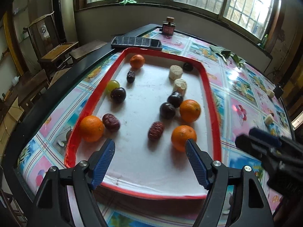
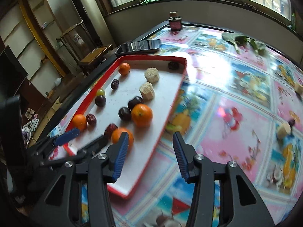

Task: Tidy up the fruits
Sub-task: 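Move both open grippers back to the remaining items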

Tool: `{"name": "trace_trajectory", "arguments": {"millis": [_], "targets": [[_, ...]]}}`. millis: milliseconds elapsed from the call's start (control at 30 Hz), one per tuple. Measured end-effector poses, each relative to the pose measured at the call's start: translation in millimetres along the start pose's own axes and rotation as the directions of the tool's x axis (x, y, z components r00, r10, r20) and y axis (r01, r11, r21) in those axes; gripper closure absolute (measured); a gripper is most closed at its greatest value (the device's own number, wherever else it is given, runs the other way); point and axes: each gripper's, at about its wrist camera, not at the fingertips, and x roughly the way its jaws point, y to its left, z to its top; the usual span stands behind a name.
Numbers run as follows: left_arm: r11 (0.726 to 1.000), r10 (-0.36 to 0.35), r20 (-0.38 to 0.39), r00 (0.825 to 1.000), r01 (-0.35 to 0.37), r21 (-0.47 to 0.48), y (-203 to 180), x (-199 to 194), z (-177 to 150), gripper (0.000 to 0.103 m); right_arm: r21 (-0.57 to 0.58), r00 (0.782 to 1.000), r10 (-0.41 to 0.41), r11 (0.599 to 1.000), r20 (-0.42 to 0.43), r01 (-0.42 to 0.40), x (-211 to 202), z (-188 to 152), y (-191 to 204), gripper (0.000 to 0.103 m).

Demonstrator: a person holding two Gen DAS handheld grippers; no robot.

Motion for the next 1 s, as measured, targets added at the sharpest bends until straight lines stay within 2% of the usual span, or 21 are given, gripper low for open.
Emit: {"name": "trace_trajectory", "arguments": {"millis": [200, 367, 600, 800, 933, 1000], "targets": [[0.999, -0.023, 0.020, 1.000, 0.022, 0.045, -26, -13, -3, 0.026, 0.008, 0.999, -0.052, 0.999, -0.002, 0.052, -19, -34, -19, 0.052], [0.995, -0.048, 0.023, 0.999, 0.046, 0.089, -60, -17, -8, 0.026, 0.097, 0.997, -0.083, 0.992, -0.006, 0.083, -36, -58, -55, 0.052], [0.982, -0.086, -0.012, 0.996, 0.087, 0.166, -113, -11, -16, 0.026, 0.220, 0.988, -0.157, 0.964, 0.008, 0.152, -66, -81, -119, 0.052], [0.970, -0.089, -0.054, 0.995, 0.099, 0.224, -154, 1, -24, 0.026, 0.321, 0.970, -0.236, 0.924, 0.054, 0.207, -83, -71, -187, 0.052], [0.964, -0.068, -0.052, 0.996, 0.079, 0.254, -174, 7, -25, 0.026, 0.312, 0.960, -0.275, 0.917, 0.043, 0.249, -66, -47, -222, 0.050], [0.960, -0.060, -0.057, 0.997, 0.073, 0.269, -182, 10, -24, 0.026, 0.307, 0.949, -0.307, 0.911, 0.065, 0.274, -61, -36, -236, 0.050]]}}
